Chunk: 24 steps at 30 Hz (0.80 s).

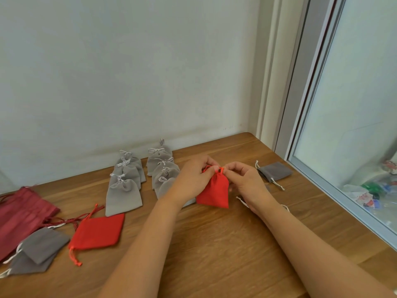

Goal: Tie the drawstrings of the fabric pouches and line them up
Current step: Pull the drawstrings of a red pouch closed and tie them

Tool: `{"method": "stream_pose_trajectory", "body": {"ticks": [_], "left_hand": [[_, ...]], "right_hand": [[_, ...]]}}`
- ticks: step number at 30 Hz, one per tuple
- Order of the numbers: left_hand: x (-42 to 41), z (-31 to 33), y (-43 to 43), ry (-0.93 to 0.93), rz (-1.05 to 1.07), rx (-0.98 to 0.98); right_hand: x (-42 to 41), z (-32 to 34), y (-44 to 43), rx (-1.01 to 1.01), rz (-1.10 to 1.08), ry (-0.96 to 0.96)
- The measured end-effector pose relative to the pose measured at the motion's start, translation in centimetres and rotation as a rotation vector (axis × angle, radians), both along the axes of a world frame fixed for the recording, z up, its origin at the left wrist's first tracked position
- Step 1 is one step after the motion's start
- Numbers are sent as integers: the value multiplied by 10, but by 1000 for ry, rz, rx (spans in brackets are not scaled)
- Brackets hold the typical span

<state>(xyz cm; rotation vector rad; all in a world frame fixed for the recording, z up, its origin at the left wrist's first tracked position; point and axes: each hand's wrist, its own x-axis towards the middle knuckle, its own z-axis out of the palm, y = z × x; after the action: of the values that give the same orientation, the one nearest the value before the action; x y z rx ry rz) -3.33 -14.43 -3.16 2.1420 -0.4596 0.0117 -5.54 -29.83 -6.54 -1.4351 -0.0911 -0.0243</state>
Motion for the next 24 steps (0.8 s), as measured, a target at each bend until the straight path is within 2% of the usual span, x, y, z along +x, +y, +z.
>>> {"method": "stream_pose_trajectory", "body": {"ticks": [4,6,9,12,14,17,20,22,24], "left_hand": [[-1,2,1,80,-2,-67],[-1,1,1,60,-28,-51],[-1,0,1,15,-56,-4],[-2,2,3,-1,-40,-70],[-2,4,8,23,-10,-140],[-2,8,19,-6,50,-69],[-4,14,26,-49,83,55],[-6,20,27,-41,71,106],[-10,28,26,-21,15,151]], "right_hand": [[-1,-3,3,-351,-210,-184],[0,-3,3,-296,-251,-199],[1,-3,0,-117,-181,-149],[4,-3,-2,2,-145,-144],[6,-4,-3,8,-142,-141],[6,-8,-3,-124,-130,-145],[6,-7,0,-379,-138,-210],[7,-7,2,-521,-168,-260],[7,-9,4,-570,-175,-288]]}}
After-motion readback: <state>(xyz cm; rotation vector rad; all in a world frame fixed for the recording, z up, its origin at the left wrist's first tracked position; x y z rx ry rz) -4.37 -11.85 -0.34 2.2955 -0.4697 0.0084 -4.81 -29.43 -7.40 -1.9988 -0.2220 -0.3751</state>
